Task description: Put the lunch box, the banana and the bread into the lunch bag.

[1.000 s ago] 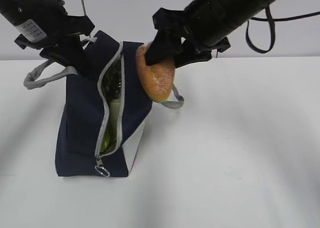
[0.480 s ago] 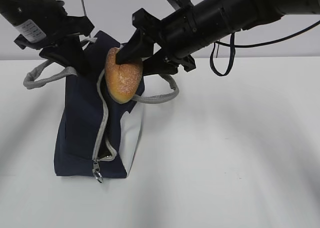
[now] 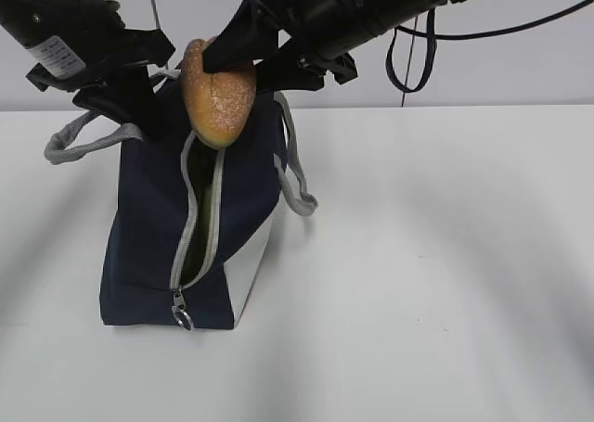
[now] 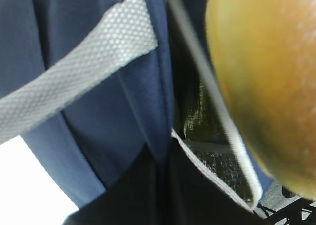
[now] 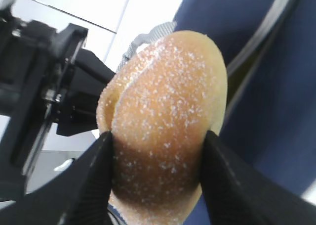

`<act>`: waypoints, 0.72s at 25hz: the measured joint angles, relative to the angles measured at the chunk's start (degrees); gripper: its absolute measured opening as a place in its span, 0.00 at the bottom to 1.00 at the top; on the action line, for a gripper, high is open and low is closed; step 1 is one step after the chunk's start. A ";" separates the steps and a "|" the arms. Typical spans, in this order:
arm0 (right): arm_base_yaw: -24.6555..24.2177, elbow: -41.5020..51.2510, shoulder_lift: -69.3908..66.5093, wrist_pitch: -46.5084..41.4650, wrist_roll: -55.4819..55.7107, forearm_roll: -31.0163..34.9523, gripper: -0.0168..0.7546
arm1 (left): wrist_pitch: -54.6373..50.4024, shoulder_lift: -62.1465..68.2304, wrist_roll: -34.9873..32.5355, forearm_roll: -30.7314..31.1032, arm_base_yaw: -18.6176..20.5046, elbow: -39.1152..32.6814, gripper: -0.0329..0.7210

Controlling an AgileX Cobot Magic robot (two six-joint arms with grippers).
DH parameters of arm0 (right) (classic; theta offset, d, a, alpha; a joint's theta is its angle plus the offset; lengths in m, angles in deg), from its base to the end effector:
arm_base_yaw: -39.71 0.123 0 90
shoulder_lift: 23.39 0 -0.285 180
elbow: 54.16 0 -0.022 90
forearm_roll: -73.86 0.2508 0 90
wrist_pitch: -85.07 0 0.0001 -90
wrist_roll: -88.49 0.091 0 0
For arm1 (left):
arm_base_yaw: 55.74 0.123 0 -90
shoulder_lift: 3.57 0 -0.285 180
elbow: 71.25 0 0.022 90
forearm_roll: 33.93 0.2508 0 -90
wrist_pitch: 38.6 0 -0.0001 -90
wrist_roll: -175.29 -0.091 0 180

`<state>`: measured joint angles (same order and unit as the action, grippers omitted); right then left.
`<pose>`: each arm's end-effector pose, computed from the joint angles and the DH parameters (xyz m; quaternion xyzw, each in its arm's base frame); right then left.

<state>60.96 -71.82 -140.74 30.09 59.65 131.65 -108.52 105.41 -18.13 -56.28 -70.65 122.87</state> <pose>0.3747 0.2134 0.3077 -0.1951 0.8517 0.4332 0.2211 0.3480 -0.1263 0.3117 0.1974 0.9531 -0.1909 0.1274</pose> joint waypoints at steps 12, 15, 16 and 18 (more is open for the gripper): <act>0.00 -1.60 -5.81 0.00 2.66 -4.80 0.52 | -0.04 0.00 0.00 -0.05 0.00 0.00 0.04; 0.00 -1.60 -7.18 0.10 2.80 -4.80 0.54 | -0.04 0.00 0.00 -0.05 0.00 0.00 0.04; 0.00 -1.60 -7.58 0.00 2.80 -4.80 0.55 | -0.04 0.00 0.00 -0.08 0.00 0.00 0.04; 0.00 -1.60 -8.07 -0.11 2.80 -4.69 0.63 | -0.04 0.00 0.00 -0.08 0.00 0.00 0.04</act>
<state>60.96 -73.42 -148.81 29.98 62.45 126.96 -108.56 105.41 -18.13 -56.36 -70.65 122.87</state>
